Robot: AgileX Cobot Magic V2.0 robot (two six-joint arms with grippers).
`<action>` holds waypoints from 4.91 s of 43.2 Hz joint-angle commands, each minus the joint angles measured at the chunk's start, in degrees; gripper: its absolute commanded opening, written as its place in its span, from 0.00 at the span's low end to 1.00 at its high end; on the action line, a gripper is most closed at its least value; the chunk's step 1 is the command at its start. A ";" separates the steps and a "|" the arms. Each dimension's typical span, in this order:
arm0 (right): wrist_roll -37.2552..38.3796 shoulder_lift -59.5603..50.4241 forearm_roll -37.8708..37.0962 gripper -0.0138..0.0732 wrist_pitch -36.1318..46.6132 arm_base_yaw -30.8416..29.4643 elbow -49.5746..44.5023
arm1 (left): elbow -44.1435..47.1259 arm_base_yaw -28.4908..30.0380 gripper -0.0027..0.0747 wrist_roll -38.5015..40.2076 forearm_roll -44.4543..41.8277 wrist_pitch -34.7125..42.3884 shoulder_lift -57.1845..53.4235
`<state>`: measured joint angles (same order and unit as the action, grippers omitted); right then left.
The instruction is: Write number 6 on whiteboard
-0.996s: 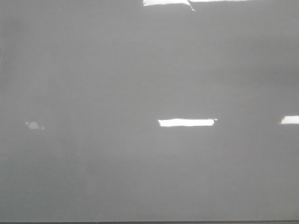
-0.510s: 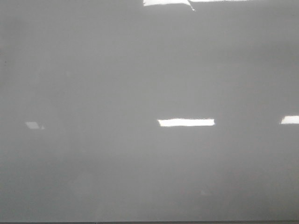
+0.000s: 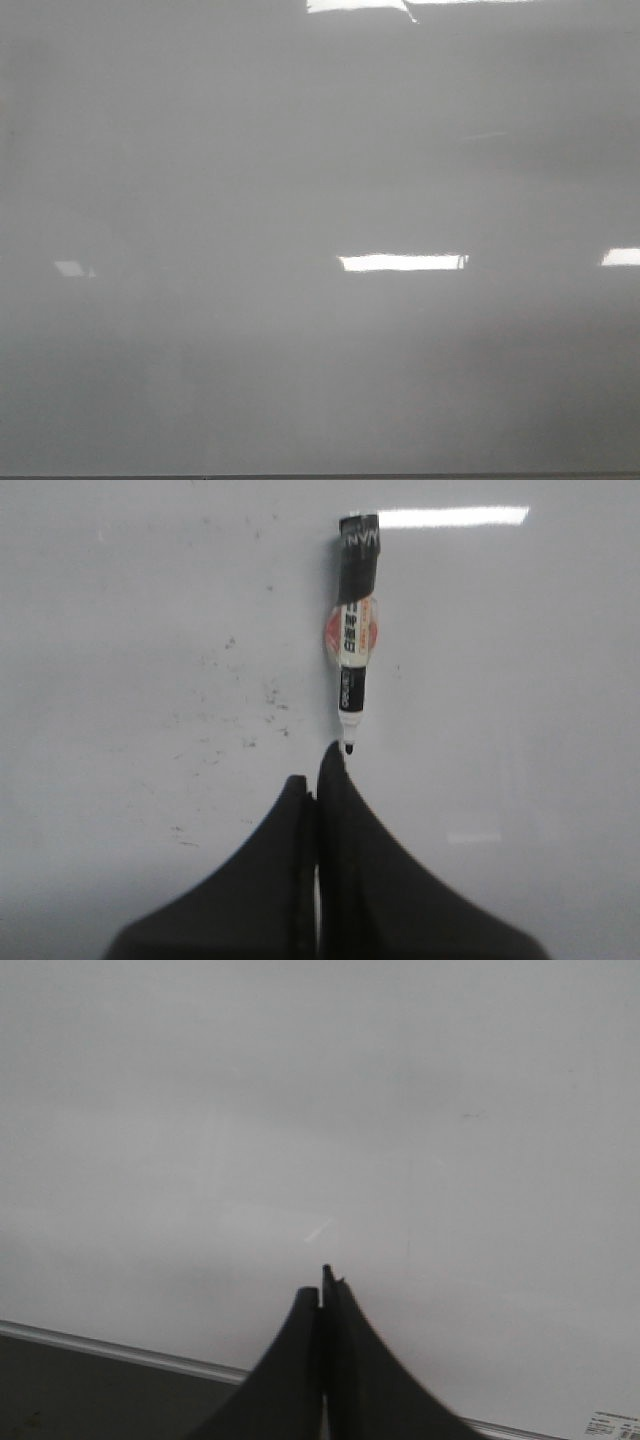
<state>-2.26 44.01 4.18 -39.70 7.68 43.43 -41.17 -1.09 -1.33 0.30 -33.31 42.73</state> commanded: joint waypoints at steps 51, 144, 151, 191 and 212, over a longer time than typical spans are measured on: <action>-1.02 0.60 -1.06 0.85 3.91 0.96 1.82 | -9.83 -3.53 0.71 -0.22 3.63 15.50 30.90; -30.28 12.17 16.44 0.85 -17.92 5.11 12.41 | -32.93 -40.03 0.06 -45.61 15.94 -26.83 39.42; -43.18 15.36 23.75 0.85 -19.98 12.35 13.80 | -33.03 -43.08 0.06 -46.92 14.68 -26.48 39.92; -49.63 26.67 26.45 0.58 -11.86 27.65 21.62 | -33.03 -45.51 0.06 -49.59 14.58 -23.03 39.92; -49.50 26.67 26.45 0.07 -12.26 27.65 21.56 | -33.03 -45.40 0.48 -48.88 14.42 -21.80 39.63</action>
<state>-51.30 71.96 28.14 -53.15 35.31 63.11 -72.17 -46.19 -51.19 13.71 -58.33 84.45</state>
